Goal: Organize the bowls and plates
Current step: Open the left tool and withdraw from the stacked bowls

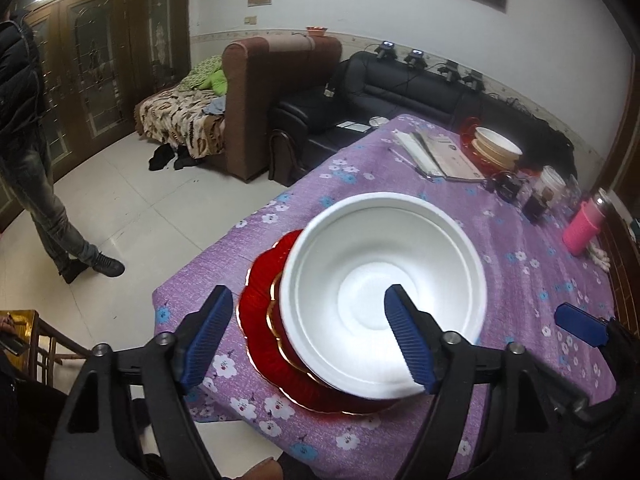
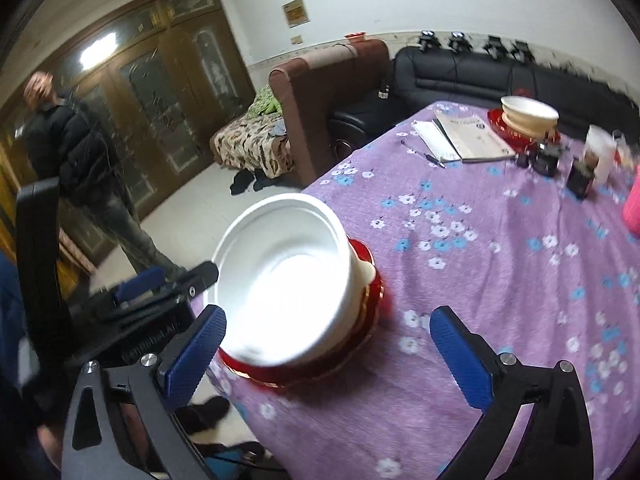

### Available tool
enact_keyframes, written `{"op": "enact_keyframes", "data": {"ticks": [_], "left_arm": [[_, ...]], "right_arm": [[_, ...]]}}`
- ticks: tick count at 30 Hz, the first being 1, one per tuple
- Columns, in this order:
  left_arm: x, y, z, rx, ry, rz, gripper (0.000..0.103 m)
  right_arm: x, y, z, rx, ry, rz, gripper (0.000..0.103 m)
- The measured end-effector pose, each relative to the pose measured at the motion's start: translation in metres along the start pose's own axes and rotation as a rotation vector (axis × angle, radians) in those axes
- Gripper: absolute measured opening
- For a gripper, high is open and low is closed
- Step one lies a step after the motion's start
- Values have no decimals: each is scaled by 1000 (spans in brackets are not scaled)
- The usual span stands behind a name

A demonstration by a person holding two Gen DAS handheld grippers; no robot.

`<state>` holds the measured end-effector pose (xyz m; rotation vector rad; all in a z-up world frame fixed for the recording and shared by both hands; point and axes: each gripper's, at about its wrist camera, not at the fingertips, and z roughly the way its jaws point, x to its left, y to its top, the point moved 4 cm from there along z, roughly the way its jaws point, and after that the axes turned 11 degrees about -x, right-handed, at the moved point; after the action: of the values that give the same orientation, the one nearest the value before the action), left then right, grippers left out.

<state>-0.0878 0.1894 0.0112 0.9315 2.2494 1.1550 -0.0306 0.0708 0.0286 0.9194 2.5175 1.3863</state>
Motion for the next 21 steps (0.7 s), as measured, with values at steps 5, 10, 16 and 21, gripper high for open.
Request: {"op": "enact_keyframes", "data": {"ticks": [5, 10, 16, 21], "left_arm": [[-7, 0, -6, -3, -17, 28, 86], [-10, -6, -6, 23, -16, 45, 93], [-14, -11, -6, 35, -77, 36, 103], [-15, -12, -3, 38, -84, 47, 103]], "right_arm": [[4, -10, -4, 26, 0, -84, 103], [10, -22, -4, 52, 5, -147, 103], [13, -30, 2, 76, 3, -163, 103], [14, -33, 7, 89, 0, -175, 103]]}}
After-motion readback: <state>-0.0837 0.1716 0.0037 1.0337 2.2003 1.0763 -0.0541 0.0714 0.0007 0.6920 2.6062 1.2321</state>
